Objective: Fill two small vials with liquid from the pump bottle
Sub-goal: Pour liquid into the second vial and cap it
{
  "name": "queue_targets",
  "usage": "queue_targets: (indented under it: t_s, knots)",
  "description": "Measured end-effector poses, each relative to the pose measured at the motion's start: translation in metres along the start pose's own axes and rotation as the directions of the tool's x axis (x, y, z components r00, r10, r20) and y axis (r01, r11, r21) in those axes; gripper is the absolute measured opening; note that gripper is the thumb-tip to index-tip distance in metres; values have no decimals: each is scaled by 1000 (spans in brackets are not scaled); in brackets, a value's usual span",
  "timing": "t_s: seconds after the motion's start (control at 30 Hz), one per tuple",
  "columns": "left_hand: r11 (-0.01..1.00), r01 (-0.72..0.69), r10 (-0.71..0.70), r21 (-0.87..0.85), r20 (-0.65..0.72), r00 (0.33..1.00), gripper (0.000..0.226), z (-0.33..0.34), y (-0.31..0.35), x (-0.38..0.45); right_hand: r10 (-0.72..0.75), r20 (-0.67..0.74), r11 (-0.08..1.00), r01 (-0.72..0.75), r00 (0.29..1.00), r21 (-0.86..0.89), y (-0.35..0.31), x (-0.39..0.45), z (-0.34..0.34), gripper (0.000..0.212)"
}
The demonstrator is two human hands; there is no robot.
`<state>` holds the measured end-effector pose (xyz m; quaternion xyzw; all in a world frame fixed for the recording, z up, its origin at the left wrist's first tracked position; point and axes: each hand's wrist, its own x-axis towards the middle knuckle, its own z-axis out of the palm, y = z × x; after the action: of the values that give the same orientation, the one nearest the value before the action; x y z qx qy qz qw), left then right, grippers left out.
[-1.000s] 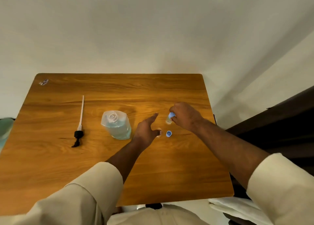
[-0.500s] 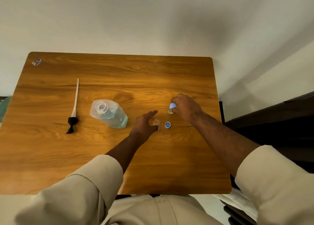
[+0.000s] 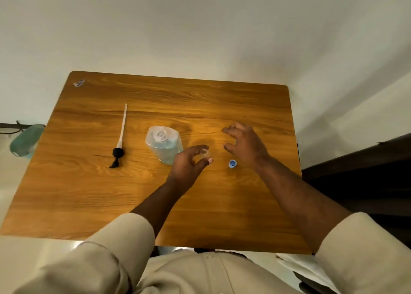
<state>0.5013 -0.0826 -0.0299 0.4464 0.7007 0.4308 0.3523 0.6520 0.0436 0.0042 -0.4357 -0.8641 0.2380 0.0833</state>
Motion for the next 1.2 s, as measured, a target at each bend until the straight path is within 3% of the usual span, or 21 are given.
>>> queue_targets:
  t_s: [0.17,0.27,0.37,0.47,0.67,0.83,1.0,1.2]
  knots:
    - [984,-160,154,-79,-77,985,21,-69,7,-36,1,70,922,-28,998,387,-56,1,28,73]
    - [978,-128,119,-162,-62,991,31,-114,5,-49,7,121,858,-68,993,509,-93,5,51,91]
    - [966,-180,175,-186,-46,984,27,-147,5,-50,71,72,810,-100,995,577,-116,11,70,99]
    - [956,-186,187,-227,-17,982,25,-170,2,-42,137,-24,830,-102,990,548,-134,18,85,100]
    - [941,-96,136,-326,102,986,39,-196,4,-23,237,-191,842,-104,953,529,-151,30,99,81]
    - [916,-63,136,-397,158,978,22,-200,20,-10,245,-260,861,-86,934,502,-154,29,88,77]
    - [913,-107,178,-394,147,973,20,-196,40,-2,71,-401,929,85,913,359,-169,26,47,68]
    - [875,-97,205,-473,183,961,26,-198,72,-4,-199,-492,974,227,847,-3,-195,22,-24,65]
